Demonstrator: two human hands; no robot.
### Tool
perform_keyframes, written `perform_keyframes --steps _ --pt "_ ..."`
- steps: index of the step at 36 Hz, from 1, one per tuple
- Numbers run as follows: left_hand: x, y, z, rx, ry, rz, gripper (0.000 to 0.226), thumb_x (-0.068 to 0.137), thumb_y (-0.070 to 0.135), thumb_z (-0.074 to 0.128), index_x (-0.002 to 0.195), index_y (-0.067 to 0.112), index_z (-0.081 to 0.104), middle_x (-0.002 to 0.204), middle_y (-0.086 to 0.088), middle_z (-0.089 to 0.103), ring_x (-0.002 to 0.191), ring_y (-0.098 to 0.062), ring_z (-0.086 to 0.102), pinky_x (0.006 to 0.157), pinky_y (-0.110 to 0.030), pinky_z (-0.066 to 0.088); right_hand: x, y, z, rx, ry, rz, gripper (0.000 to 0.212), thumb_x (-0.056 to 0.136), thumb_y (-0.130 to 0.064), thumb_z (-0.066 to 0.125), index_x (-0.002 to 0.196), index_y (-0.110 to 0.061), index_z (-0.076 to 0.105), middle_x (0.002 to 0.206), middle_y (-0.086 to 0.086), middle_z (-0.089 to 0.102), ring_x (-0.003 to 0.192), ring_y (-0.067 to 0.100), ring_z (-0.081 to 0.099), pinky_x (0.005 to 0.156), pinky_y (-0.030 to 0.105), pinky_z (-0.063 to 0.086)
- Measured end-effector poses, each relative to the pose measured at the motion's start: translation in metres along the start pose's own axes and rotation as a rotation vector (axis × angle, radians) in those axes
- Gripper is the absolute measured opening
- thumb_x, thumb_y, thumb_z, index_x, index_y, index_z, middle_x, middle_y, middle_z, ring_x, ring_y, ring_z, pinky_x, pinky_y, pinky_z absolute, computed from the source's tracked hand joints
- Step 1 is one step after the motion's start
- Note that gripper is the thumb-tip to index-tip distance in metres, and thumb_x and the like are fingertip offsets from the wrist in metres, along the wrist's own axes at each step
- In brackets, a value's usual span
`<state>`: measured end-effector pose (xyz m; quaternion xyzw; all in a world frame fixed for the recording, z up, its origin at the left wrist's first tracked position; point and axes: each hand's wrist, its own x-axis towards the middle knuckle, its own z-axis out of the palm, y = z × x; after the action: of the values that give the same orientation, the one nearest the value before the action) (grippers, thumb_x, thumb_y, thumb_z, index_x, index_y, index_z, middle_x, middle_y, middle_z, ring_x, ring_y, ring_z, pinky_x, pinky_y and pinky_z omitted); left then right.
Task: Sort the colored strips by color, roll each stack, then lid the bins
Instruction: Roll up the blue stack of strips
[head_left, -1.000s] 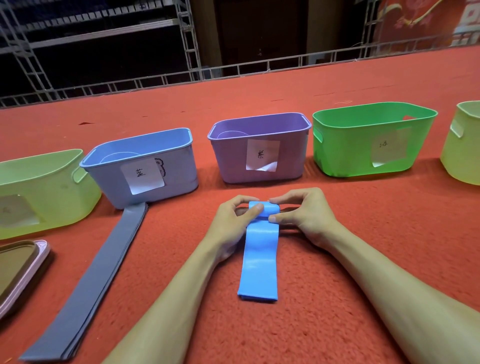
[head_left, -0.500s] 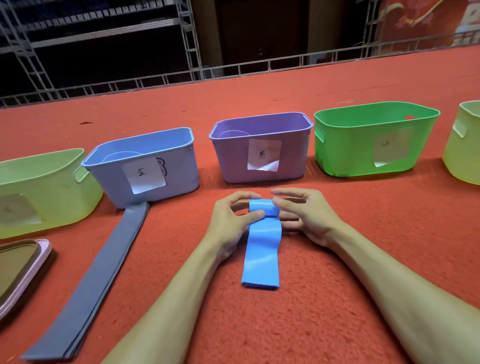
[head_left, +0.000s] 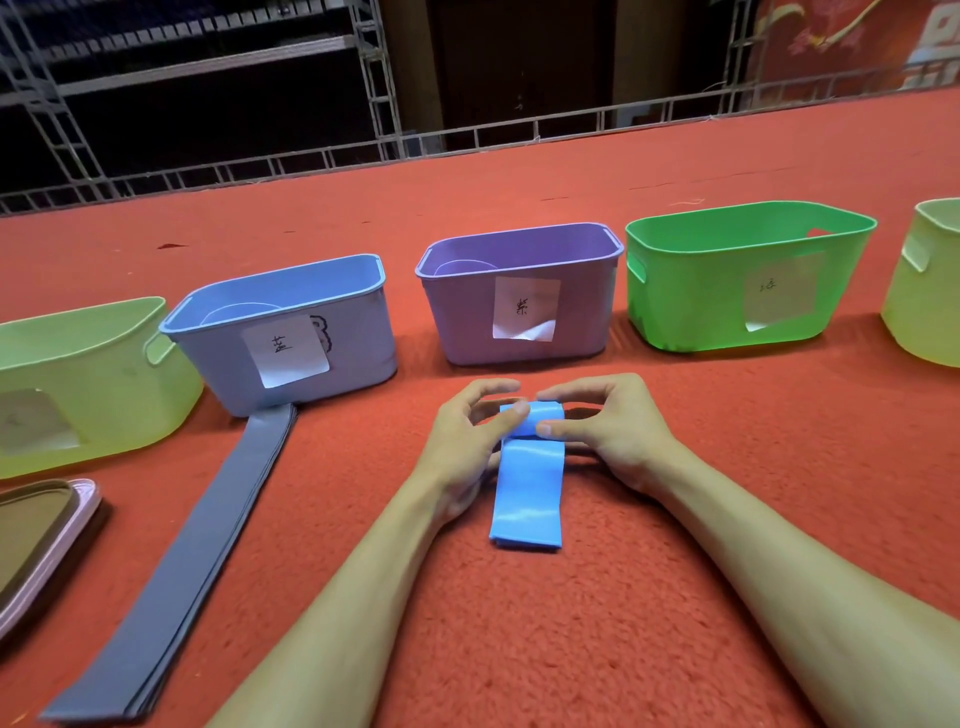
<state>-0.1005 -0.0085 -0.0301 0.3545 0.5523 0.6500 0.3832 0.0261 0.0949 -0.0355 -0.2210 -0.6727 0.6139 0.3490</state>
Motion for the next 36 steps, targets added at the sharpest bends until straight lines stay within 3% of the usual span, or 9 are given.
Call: perform_keyframes --steps 6,10,14,17,22,26,29,32,36 --pt "0.0031 -0.0058 -0.0001 0.119 0.002 -0.009 0.011 0.092 0.014 0.06 0.102 0.015 0.061 0.079 -0.008 0.07 0.062 -0.014 0.066 0.054 -0.025 0.052 0.001 0.0 -0.0008 -0.045 0.031 -0.056 0.037 0.056 0.017 0.08 0.084 -0.006 0.071 0.085 0.003 0.073 0.073 0.009 0.069 0.065 0.022 0.055" --pt "0.0037 -0.006 -0.0017 0.1 0.024 0.02 0.01 0.089 0.007 0.064 0.098 0.01 0.064 0.086 -0.014 0.069 0.075 -0.023 0.067 0.064 -0.033 0.056 0.0009 0.0013 -0.0002 -0.082 0.015 -0.087 0.037 0.054 0.016 0.082 0.083 -0.005 0.071 0.086 0.002 0.073 0.077 0.008 0.069 0.067 0.019 0.054" --pt "0.0051 -0.0059 -0.0034 0.063 0.054 0.056 0.015 0.083 -0.001 0.067 0.095 0.009 0.067 0.091 -0.016 0.069 0.081 -0.024 0.066 0.066 -0.032 0.057 -0.0001 0.0008 -0.0009 -0.003 -0.015 -0.076 0.035 0.062 0.011 0.08 0.091 -0.007 0.071 0.093 0.004 0.072 0.081 0.01 0.069 0.072 0.023 0.056" --pt "0.0067 -0.007 -0.0047 0.068 0.066 0.089 0.02 0.08 -0.004 0.069 0.093 0.011 0.067 0.096 -0.015 0.069 0.088 -0.025 0.066 0.07 -0.035 0.057 0.0006 0.0003 -0.0006 0.135 -0.015 0.031 0.035 0.072 0.001 0.076 0.104 -0.012 0.069 0.108 0.01 0.069 0.088 0.017 0.068 0.079 0.035 0.058" --pt "0.0083 -0.0078 -0.0062 0.091 0.067 0.131 0.029 0.075 -0.012 0.07 0.089 0.014 0.068 0.102 -0.008 0.068 0.103 -0.027 0.065 0.084 -0.048 0.056 -0.0002 -0.0025 0.004 0.158 -0.031 0.148 0.022 0.086 -0.012 0.066 0.108 -0.009 0.066 0.096 0.013 0.071 0.079 0.022 0.071 0.064 0.032 0.057" --pt "0.0074 -0.0092 -0.0083 0.144 0.04 0.174 0.035 0.072 -0.02 0.066 0.089 0.012 0.066 0.1 -0.005 0.068 0.084 -0.015 0.067 0.076 -0.037 0.058 -0.0014 -0.0026 0.0043 0.093 -0.059 0.14 0.019 0.083 -0.006 0.068 0.102 -0.009 0.068 0.09 0.016 0.072 0.07 0.021 0.07 0.056 0.027 0.055" --pt "0.0068 -0.0111 -0.0083 0.161 0.025 0.176 0.038 0.071 -0.023 0.065 0.087 0.012 0.064 0.098 -0.002 0.068 0.078 -0.017 0.066 0.073 -0.033 0.058 -0.0011 -0.0019 0.0024 0.055 -0.051 0.107 0.025 0.078 0.003 0.072 0.101 -0.005 0.068 0.093 0.015 0.071 0.071 0.017 0.069 0.062 0.032 0.059" --pt "0.0068 -0.0097 -0.0072 0.125 -0.001 0.151 0.038 0.072 -0.022 0.064 0.088 0.012 0.064 0.096 -0.001 0.068 0.08 -0.016 0.066 0.076 -0.035 0.057 -0.0019 -0.0031 0.0004 0.028 -0.038 0.067 0.028 0.072 0.007 0.075 0.097 -0.005 0.069 0.091 0.007 0.072 0.074 0.009 0.068 0.06 0.027 0.057" --pt "0.0055 -0.0071 -0.0053 0.061 -0.007 0.041 0.025 0.082 -0.002 0.067 0.101 0.014 0.063 0.105 -0.008 0.066 0.088 -0.016 0.065 0.084 -0.043 0.054 -0.0028 -0.004 -0.0008 -0.106 -0.03 -0.006 0.035 0.065 0.009 0.08 0.095 -0.007 0.071 0.086 -0.001 0.072 0.074 0.003 0.066 0.062 0.018 0.053"
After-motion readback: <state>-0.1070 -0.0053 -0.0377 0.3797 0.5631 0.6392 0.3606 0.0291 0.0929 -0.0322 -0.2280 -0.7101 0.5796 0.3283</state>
